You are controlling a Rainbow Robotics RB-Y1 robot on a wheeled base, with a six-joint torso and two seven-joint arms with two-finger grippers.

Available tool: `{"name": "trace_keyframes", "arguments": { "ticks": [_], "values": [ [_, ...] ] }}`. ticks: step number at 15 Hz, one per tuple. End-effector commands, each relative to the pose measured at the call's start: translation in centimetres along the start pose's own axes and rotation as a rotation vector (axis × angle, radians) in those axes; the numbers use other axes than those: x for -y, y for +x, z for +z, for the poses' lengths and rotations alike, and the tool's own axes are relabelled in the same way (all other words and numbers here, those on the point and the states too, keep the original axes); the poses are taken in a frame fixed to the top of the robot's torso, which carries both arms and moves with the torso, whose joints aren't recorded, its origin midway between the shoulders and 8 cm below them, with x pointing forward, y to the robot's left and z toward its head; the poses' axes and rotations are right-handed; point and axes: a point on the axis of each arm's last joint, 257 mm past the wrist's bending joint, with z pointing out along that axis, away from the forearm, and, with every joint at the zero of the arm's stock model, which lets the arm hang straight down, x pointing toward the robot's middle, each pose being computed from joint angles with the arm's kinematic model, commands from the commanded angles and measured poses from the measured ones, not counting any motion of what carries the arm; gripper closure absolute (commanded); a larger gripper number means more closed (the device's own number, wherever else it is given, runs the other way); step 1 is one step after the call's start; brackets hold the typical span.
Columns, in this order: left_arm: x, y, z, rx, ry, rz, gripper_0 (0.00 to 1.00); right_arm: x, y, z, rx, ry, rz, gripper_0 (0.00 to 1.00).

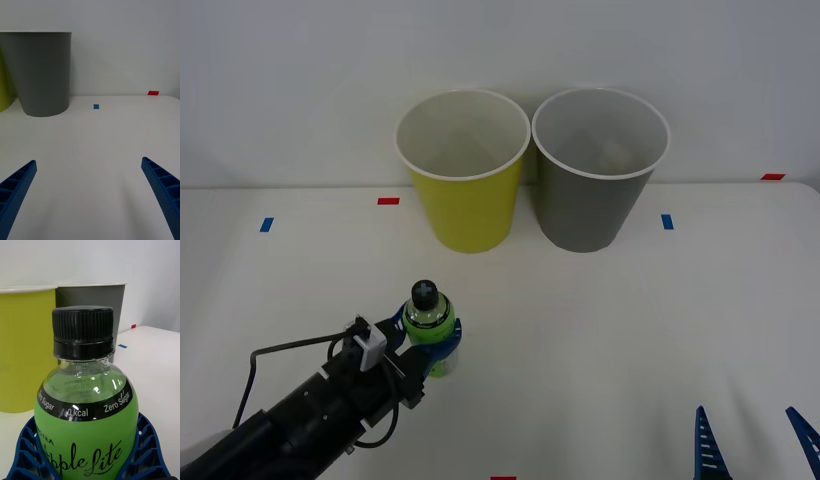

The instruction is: Put cans in the gray bin and PET bottles in the light green bin.

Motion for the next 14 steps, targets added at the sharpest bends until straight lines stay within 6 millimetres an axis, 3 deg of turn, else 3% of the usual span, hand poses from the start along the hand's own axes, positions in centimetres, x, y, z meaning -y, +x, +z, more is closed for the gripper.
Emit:
{"name": "trace_keyframes", "arguments": {
  "ticks": [1, 10, 14],
  "values": [
    [-0.5, -3.4, 0.0, -0.074, -0.001, 0.023, 1.00, 0.0, 0.0, 0.0, 0.000, 0.000, 0.000, 0.04],
    [-1.8, -11.8, -1.2, -0.277, -0.034, 0.157, 1.00, 0.0, 0.0, 0.0, 0.000, 0.000, 0.000, 0.04],
    [-3.9, -15.3, -1.0, -0.322, -0.058, 0.220, 1.00, 0.0, 0.0, 0.0, 0.000, 0.000, 0.000, 0.04]
  ]
}}
